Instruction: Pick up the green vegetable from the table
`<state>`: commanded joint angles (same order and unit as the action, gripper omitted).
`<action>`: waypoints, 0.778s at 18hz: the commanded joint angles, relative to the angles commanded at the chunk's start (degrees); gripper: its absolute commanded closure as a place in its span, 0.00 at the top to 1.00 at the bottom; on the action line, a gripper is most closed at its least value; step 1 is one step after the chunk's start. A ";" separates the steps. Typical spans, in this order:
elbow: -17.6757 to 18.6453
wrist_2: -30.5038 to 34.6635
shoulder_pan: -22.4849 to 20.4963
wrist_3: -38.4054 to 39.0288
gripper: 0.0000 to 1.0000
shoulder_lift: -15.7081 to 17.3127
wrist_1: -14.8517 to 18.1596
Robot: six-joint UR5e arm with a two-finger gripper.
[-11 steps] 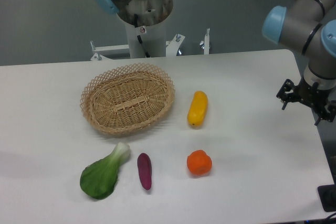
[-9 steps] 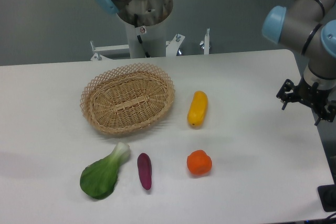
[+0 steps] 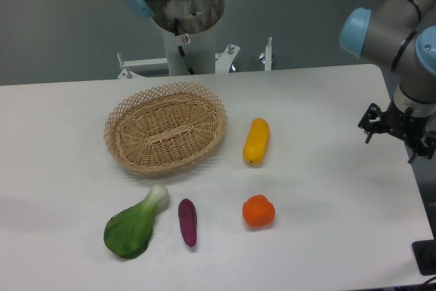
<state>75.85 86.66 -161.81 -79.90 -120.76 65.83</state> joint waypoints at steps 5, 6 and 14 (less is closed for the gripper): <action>0.53 -2.11 3.24 9.91 1.00 0.62 0.18; 0.53 -2.20 4.30 13.08 1.00 0.62 0.18; 1.05 -7.21 13.08 27.59 1.00 0.62 -0.35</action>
<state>76.90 79.45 -148.73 -52.31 -120.15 65.48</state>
